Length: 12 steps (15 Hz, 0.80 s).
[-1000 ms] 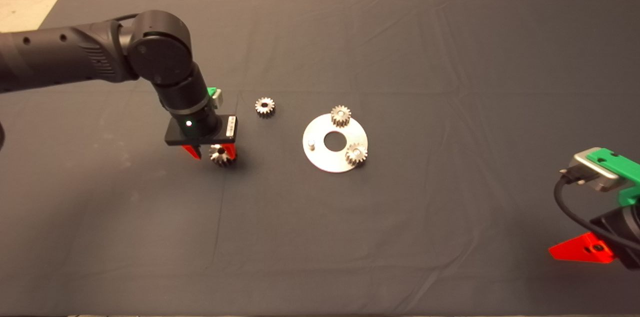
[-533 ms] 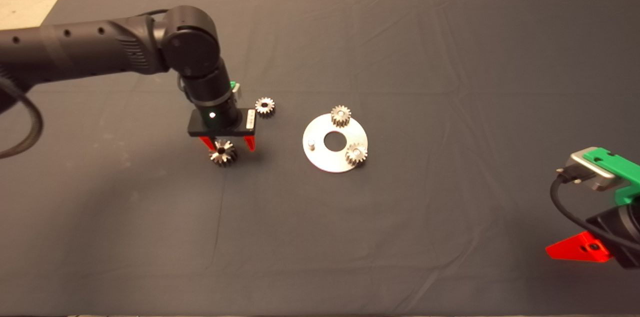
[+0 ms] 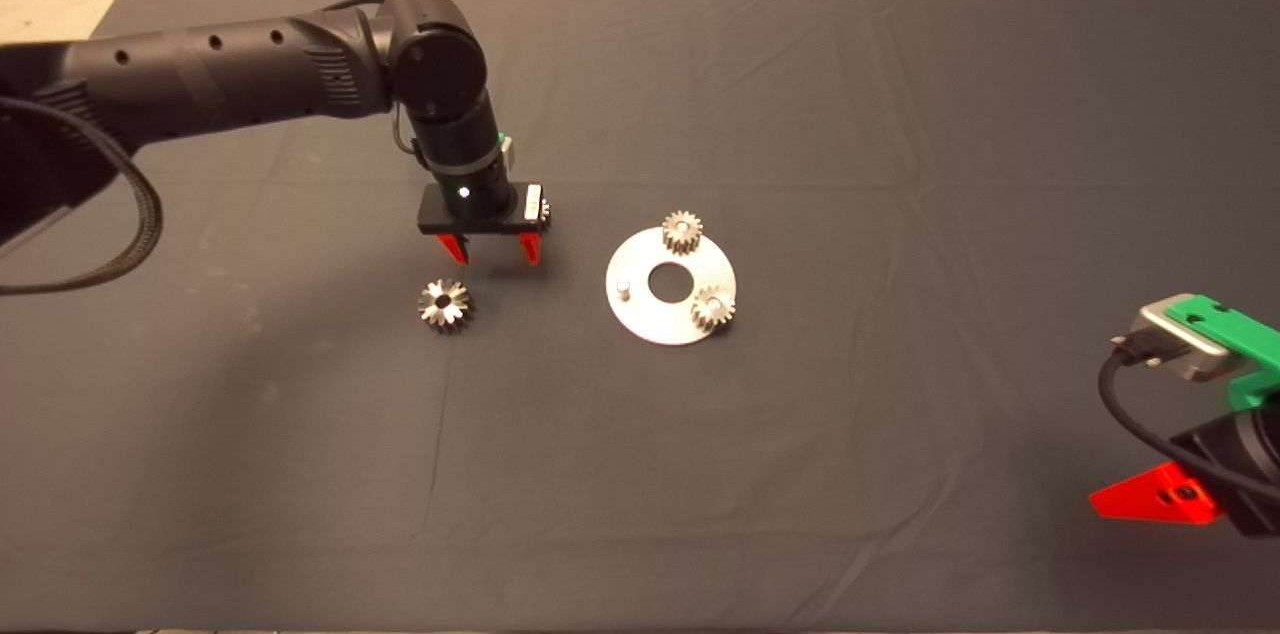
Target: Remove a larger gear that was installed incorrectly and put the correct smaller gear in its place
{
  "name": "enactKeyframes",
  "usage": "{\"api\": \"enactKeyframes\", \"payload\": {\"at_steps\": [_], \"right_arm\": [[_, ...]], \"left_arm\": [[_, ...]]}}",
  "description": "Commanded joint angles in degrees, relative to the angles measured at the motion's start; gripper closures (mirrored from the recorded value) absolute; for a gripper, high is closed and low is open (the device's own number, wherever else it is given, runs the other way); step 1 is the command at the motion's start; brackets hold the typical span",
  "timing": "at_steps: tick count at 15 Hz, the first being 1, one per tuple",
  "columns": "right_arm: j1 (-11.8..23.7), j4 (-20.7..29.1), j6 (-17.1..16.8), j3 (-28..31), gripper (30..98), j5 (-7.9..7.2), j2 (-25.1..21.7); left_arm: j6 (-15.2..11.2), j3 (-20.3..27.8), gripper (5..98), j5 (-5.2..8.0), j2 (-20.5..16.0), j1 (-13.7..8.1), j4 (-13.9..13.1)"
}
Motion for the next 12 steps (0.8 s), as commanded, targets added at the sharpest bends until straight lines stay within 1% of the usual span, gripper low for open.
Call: {"api": "enactKeyframes", "payload": {"at_steps": [1, 3, 5, 7, 8, 10, 11, 12], "right_arm": [[0.88, 1.97, 0.52, 0.03, 40.8, -7.3, 0.72], [0.88, 1.97, 0.52, -0.15, 40.8, -7.3, 1.22], [0.88, 1.97, 0.52, -0.15, 40.8, -7.3, 1.22], [0.88, 2.06, 0.64, -0.06, 40.8, -7.3, 1.22], [0.88, 2.06, 1.39, -0.06, 40.8, -7.3, 1.22], [0.88, 2.06, 1.75, -0.06, 40.8, -7.3, 1.52], [0.88, 2.06, 1.75, -0.15, 40.8, -7.3, 2.11], [0.96, 2.06, 1.75, -0.15, 40.8, -7.3, 2.52]], "left_arm": [[2.2, -2.01, 39.2, 0.03, 1.41, -1.22, 0.11], [3.66, -4.41, 39.2, -0.4, 2.81, -1.22, 0.08], [3.75, -5.44, 39.2, -0.32, 4.43, -1.22, 0.08], [3.75, -5.85, 39.2, -0.41, 4.9, -1.19, 0.11], [3.85, -6.85, 39.2, -0.41, 5.22, -1.13, 0.17], [5.37, -8.12, 39.2, -0.44, 5.66, -1.0, 0.16], [5.5, -8.69, 39.2, -0.77, 5.66, -0.87, 0.09], [5.51, -8.94, 39.2, -1.51, 5.73, -0.87, 0.17]]}}
